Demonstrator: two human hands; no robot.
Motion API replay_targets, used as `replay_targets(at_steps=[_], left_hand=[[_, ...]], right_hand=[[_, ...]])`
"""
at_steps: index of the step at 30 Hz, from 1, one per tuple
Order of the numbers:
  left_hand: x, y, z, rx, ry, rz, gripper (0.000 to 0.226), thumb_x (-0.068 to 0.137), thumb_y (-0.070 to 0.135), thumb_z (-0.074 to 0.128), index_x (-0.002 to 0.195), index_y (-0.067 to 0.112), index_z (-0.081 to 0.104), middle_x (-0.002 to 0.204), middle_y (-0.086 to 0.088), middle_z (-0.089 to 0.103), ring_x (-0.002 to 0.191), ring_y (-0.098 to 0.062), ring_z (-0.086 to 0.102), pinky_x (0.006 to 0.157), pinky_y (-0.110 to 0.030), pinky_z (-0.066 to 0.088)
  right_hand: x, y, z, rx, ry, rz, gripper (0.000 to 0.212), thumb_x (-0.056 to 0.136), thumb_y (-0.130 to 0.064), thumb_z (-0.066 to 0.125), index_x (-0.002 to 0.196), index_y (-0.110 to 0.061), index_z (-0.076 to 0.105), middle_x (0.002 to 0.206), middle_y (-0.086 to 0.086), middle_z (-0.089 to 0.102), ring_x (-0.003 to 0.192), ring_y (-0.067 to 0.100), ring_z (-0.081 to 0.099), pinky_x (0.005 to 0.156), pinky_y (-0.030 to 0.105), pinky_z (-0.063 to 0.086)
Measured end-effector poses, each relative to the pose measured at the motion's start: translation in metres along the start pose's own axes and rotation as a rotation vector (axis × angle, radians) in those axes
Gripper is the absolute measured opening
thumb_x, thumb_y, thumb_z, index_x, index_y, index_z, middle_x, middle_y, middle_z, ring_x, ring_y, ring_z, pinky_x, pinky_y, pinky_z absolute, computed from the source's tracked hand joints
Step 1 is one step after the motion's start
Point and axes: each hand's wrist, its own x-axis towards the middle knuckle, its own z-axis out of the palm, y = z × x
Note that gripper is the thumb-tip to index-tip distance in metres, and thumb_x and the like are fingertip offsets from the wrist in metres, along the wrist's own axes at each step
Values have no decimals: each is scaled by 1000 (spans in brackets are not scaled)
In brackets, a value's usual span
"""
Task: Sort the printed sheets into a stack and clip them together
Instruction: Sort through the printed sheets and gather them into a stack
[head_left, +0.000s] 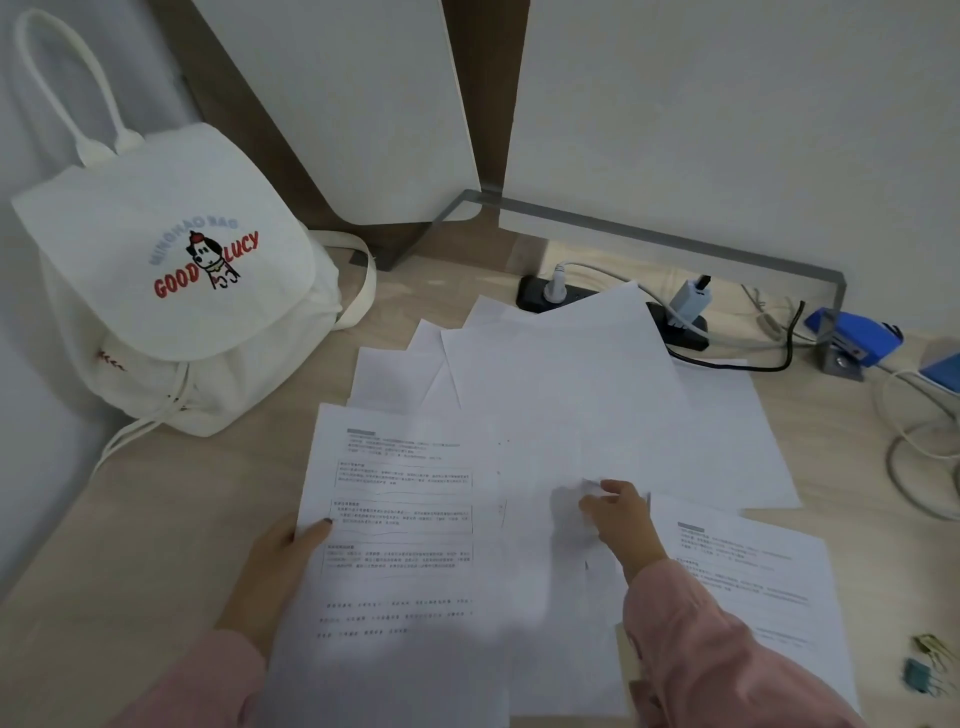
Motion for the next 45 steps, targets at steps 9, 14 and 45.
replay_targets(at_steps=[9,14,45], left_hand=[[-13,-14,12,-184,-66,-106,18,91,9,53,106,13,61,82,2,69,68,-16,68,49,-25,48],[-15,-13,11,-184,-84,-32,23,92,6,49,109,20,59,96,5,68,70,-7,69,50,-17,49],[-1,-9,46,-378,-33,-88,29,91,29,54,118,18,51,98,-4,62,85,-20,59,71,-35,48]], right_hand=[[-8,6,14,83,-168,-47,7,84,-5,51,80,-8,56,67,9,51,66,24,49,64,34,42],[-12,0,-1,-43,-21,-293,19,86,-3,47,72,-11,58,67,11,56,64,23,50,61,30,40],[-95,29,25,489,-396,108,15,87,4,48,88,-5,60,74,8,65,58,15,63,54,23,56]])
